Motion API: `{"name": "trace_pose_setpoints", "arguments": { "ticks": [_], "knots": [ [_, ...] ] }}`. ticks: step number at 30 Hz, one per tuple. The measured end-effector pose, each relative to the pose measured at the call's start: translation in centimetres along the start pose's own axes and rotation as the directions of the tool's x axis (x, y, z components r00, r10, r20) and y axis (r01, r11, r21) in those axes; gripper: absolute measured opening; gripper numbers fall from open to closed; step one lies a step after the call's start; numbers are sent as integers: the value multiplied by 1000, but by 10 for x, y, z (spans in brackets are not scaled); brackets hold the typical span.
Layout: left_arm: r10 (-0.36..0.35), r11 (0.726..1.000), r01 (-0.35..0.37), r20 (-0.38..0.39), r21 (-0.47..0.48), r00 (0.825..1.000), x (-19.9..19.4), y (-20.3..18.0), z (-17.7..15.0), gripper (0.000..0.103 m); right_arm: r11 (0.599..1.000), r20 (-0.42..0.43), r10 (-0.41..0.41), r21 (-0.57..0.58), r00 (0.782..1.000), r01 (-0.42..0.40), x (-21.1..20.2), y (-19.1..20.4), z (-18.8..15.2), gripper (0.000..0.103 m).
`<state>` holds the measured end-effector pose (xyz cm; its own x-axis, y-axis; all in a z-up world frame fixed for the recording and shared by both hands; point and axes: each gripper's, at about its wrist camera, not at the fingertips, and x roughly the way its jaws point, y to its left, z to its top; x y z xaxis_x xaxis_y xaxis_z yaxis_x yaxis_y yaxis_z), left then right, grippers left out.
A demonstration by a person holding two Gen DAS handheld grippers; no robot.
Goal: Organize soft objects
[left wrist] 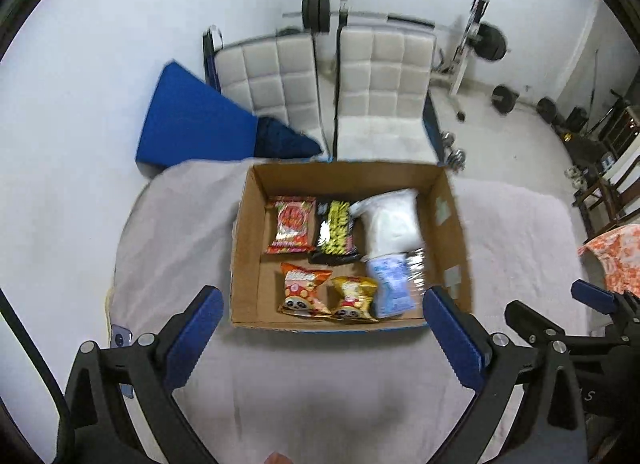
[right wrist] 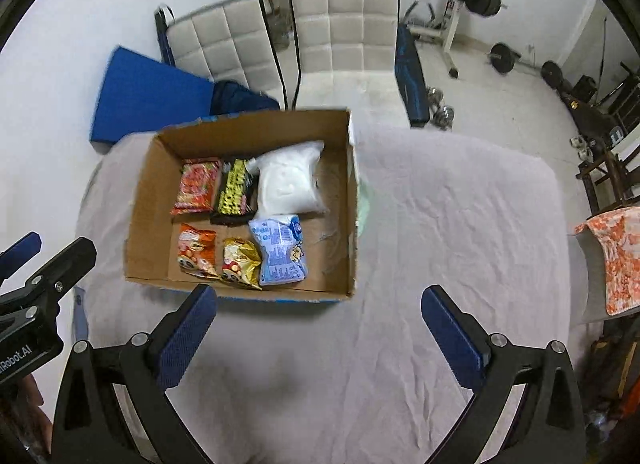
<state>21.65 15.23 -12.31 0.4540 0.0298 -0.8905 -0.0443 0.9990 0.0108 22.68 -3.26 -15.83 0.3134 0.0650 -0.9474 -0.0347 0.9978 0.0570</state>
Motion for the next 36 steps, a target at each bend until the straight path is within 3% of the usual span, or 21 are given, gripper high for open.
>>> {"name": "trace_pose_setpoints", "arguments": {
  "ticks": [10,18,24,36],
  "knots": [
    [3,999,1,106,-34,994,-103,-12,-19,103,1000,172,7,6,985,-8,-128,-18,-43,103],
    [-6,1000,9,180,-14,984,-152,-20,-23,103,999,261,6,-33,965,3,-191,-12,-65,103],
    [-14,1000,17,192,-15,981,-166,-22,-28,103,1000,304,-5,-22,953,12,-217,-19,-70,103],
    [6,1000,-3,216,-15,976,-180,-27,-36,103,1000,322,-12,9,947,10,-233,-33,-74,103]
  ]
}}
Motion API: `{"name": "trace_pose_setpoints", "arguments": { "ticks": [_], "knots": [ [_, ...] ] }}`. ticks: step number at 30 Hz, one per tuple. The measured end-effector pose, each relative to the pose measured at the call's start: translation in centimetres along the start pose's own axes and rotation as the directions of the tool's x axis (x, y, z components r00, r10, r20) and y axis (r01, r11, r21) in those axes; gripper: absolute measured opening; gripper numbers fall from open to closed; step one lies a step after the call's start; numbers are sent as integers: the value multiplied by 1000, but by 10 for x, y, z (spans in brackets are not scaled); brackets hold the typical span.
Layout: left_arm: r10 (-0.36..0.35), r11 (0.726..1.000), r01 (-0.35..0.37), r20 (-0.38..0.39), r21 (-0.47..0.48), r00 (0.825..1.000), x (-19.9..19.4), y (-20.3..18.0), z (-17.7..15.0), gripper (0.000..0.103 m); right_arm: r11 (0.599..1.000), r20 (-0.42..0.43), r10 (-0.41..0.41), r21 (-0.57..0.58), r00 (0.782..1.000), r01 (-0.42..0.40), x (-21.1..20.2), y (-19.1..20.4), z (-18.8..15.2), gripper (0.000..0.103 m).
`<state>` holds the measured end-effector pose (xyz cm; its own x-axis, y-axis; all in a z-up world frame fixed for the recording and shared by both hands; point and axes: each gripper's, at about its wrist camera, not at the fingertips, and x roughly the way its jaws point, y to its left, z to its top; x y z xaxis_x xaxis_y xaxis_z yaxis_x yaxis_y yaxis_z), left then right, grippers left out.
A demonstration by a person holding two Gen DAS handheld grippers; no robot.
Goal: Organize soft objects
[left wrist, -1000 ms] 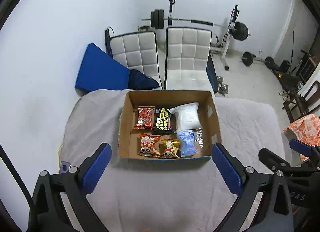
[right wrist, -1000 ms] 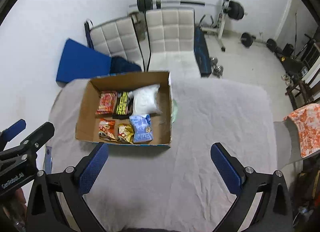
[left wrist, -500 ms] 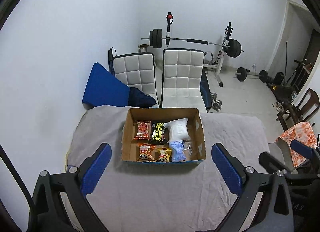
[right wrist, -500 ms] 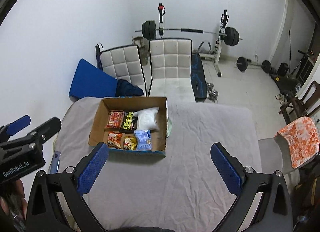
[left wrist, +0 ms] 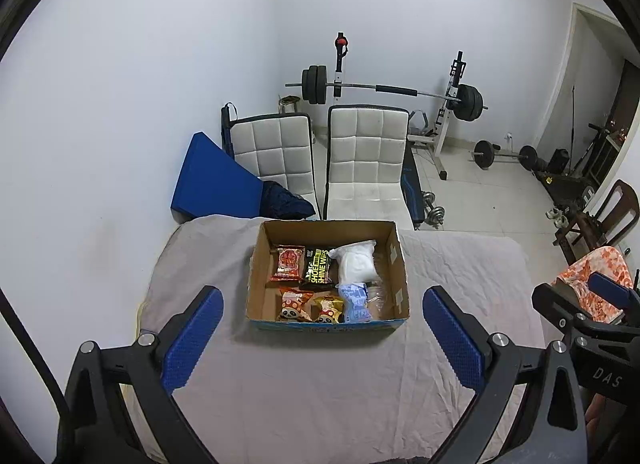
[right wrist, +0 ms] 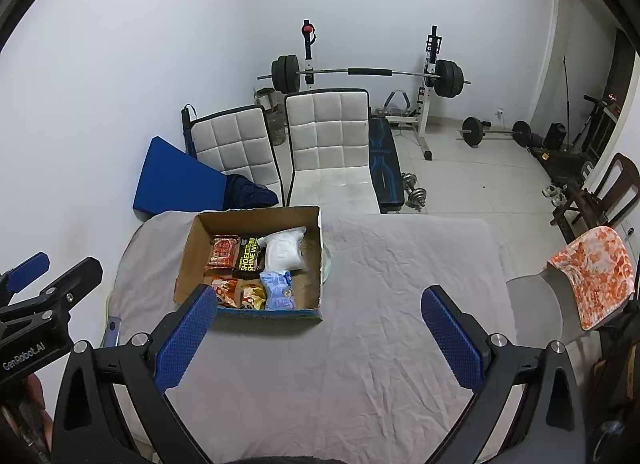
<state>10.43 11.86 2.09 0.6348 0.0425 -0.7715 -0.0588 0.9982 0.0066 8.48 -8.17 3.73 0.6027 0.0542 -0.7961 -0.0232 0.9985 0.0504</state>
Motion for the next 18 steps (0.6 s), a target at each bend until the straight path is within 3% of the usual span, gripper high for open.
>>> {"name": "trace_pose_setpoints", "arguments": {
  "ticks": [18],
  "knots": [
    [-6,1000,6,-10,-23,1000,2,1,-5,103,1000,2,-2,0,1000,2,-2,-4,-2,103]
  ]
}}
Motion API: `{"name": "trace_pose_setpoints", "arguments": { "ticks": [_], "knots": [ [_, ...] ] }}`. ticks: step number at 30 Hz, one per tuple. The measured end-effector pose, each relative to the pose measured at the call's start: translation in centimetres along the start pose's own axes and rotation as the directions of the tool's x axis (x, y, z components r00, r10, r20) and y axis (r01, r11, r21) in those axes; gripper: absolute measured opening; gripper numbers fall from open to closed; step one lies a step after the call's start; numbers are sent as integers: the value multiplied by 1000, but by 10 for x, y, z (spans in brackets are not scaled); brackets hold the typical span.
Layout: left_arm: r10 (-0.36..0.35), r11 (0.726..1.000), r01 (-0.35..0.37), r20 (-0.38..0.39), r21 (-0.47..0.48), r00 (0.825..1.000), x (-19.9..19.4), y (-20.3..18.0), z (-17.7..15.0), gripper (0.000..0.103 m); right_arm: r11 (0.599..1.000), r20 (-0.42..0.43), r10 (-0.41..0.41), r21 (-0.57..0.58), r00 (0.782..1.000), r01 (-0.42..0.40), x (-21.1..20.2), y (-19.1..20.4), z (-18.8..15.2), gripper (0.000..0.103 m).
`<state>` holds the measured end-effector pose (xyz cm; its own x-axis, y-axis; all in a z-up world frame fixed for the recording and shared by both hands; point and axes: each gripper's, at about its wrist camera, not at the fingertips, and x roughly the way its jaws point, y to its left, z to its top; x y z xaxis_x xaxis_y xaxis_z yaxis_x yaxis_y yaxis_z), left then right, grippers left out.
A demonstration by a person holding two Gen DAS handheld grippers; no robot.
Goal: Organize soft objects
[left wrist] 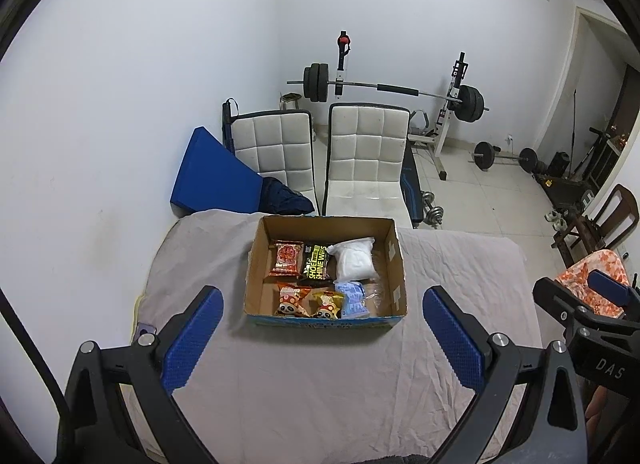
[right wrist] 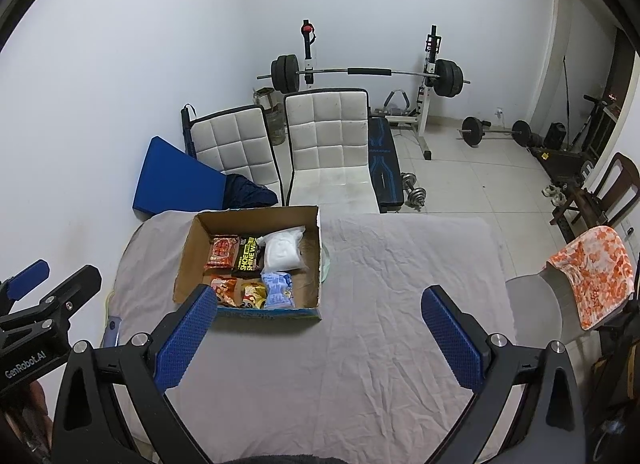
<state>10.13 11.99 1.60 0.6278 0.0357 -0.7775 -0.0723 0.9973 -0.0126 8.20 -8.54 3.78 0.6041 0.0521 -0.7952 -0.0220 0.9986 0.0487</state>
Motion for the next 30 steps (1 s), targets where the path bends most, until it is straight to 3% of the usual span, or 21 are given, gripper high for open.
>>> {"name": "trace_pose_setpoints", "arguments": {
  "ticks": [30],
  "knots": [
    [7,1000,-7,1,-25,1000,0,-1,-1,103,1000,10,-13,14,1000,13,-5,-4,0,103]
  ]
}}
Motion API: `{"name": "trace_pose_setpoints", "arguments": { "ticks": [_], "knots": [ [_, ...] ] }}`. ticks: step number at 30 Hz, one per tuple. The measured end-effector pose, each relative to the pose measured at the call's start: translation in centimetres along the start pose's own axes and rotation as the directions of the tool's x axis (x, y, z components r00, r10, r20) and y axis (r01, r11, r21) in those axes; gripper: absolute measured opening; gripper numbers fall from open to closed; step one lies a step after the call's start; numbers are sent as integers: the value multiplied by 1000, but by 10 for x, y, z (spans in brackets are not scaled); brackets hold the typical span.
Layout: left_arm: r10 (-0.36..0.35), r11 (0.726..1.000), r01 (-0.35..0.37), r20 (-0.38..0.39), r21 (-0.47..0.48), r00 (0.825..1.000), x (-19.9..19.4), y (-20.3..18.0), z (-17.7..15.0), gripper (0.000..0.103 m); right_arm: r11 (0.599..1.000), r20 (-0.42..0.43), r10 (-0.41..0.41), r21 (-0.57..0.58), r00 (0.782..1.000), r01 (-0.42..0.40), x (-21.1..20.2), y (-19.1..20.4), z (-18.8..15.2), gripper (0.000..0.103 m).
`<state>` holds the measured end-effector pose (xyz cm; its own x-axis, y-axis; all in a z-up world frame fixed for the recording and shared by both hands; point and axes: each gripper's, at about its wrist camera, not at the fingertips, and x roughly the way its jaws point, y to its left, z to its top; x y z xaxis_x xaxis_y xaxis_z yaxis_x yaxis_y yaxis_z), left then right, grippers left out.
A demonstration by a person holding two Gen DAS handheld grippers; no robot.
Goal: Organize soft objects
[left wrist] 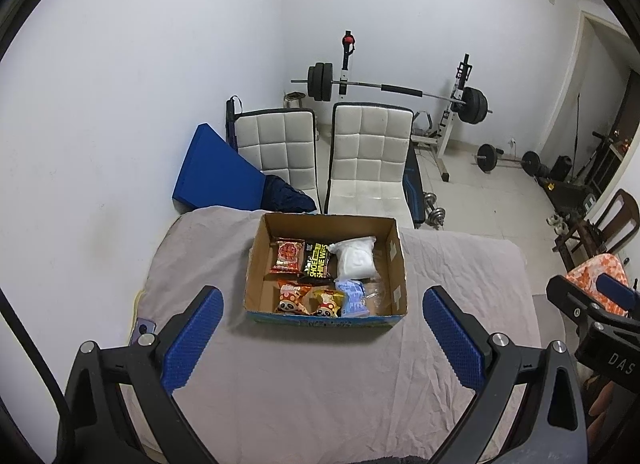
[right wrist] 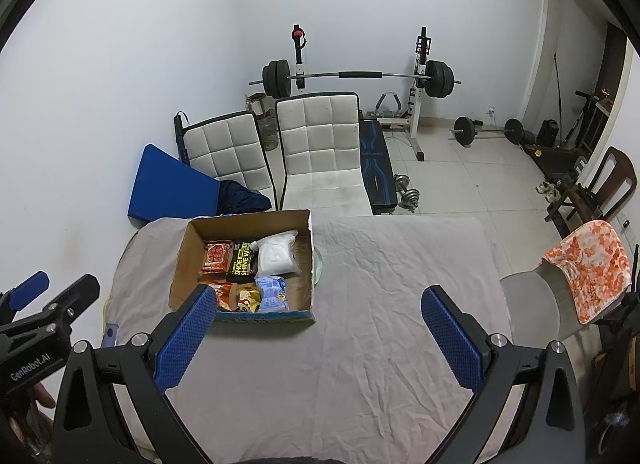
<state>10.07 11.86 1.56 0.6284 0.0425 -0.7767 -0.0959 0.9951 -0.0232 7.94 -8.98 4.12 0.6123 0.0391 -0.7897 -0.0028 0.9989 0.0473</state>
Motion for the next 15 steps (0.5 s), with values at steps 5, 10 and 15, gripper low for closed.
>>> {"name": "trace_pose_setpoints", "arguments": {
  "ticks": [5,10,15],
  "knots": [
    [3,1000,-2,11,-15,1000,-1,3,0,103,1000,-5,5,1,1000,-5,0,0,1,103],
    [2,1000,-2,5,-16,1000,-2,4,0,103,1000,-9,6,1,1000,-6,1,0,1,103],
    [-3,1000,3,14,-14,1000,-3,4,0,103,1000,-7,5,3,1000,-5,1,-1,1,103]
  ]
}}
